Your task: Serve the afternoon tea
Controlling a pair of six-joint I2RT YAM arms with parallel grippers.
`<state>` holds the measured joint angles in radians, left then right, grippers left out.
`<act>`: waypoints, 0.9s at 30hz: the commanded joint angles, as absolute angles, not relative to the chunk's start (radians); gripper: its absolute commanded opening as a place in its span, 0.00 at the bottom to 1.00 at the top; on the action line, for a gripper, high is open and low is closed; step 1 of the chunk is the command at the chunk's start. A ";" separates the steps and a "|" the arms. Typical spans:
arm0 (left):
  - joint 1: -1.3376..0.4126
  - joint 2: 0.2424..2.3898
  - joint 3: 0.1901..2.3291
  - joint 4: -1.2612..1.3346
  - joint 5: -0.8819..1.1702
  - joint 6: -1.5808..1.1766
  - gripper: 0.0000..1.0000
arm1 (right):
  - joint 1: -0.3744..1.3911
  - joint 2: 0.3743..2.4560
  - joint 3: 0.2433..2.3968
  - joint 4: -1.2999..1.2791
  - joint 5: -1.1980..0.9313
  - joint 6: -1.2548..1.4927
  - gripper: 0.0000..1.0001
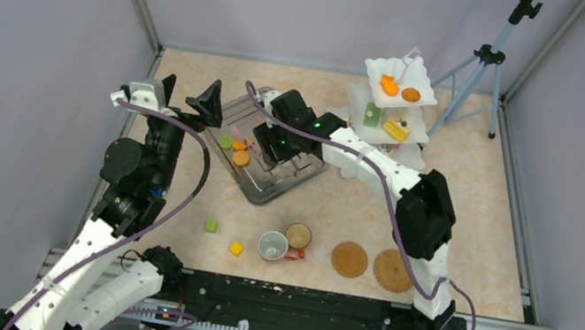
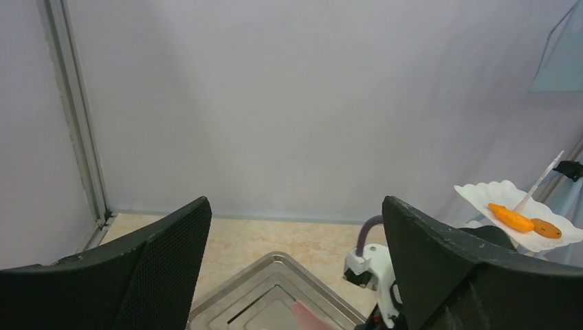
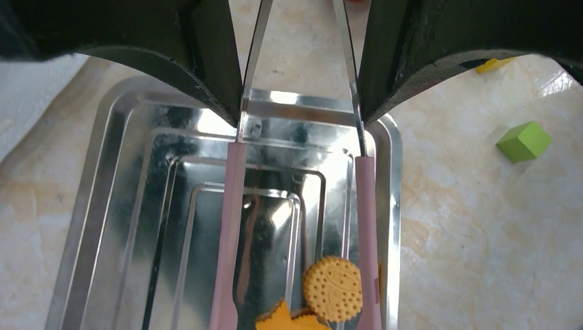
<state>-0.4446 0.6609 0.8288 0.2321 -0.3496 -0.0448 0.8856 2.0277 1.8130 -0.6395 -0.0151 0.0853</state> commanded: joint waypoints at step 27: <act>-0.433 0.647 0.847 0.264 -0.356 -0.035 0.99 | 0.905 2.303 2.083 -0.733 0.054 -0.020 0.56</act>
